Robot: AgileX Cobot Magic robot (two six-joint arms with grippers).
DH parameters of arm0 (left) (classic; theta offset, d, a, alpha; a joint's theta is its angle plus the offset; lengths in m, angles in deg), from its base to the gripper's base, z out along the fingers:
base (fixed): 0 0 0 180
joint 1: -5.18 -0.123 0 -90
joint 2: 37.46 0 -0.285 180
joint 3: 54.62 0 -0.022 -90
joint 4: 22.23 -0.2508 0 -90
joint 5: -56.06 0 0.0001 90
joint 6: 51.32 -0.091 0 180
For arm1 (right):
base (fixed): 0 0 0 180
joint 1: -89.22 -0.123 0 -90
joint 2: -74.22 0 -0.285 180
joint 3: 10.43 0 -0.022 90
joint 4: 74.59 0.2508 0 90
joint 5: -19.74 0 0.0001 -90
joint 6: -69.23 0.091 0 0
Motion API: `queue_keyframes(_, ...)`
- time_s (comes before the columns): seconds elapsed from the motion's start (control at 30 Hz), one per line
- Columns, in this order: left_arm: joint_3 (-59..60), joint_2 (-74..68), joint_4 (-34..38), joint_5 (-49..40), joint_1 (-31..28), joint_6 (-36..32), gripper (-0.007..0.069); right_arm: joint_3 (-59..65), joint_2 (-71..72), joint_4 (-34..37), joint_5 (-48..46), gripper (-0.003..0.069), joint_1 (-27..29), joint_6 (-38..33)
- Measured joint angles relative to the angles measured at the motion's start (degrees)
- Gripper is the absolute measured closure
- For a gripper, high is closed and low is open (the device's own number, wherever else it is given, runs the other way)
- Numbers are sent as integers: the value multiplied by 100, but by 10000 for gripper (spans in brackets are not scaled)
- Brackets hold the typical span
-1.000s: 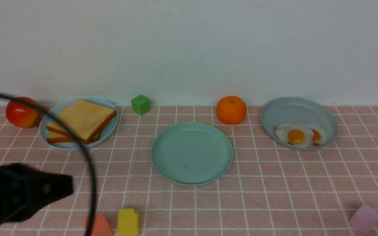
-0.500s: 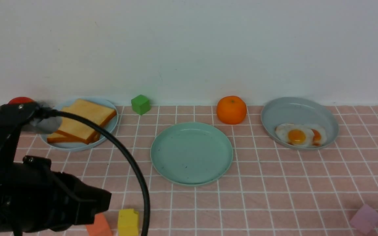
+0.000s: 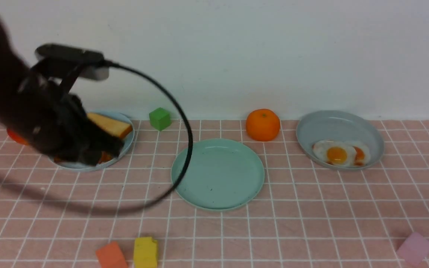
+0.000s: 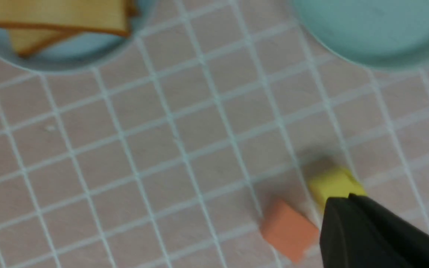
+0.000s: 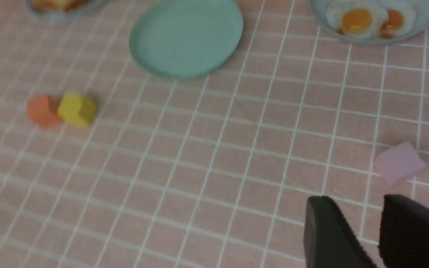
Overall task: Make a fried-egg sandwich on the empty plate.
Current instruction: Use the left arm to grab a slice of bread
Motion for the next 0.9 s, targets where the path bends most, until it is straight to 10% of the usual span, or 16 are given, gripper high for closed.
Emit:
queue_keyframes(0.33, -1669, -2212, 60, -59, -624, -155, 627, -527, -209, 180, -179, 417, -395, -366)
queue_keyframes(0.7, -2847, -3752, -76, 255, -935, -353, 292, -527, -209, 175, -135, 417, -395, -372)
queue_keyframes(0.9, -2854, -3917, -280, 864, -935, -675, 246, -527, -209, 171, -88, 417, -395, -372)
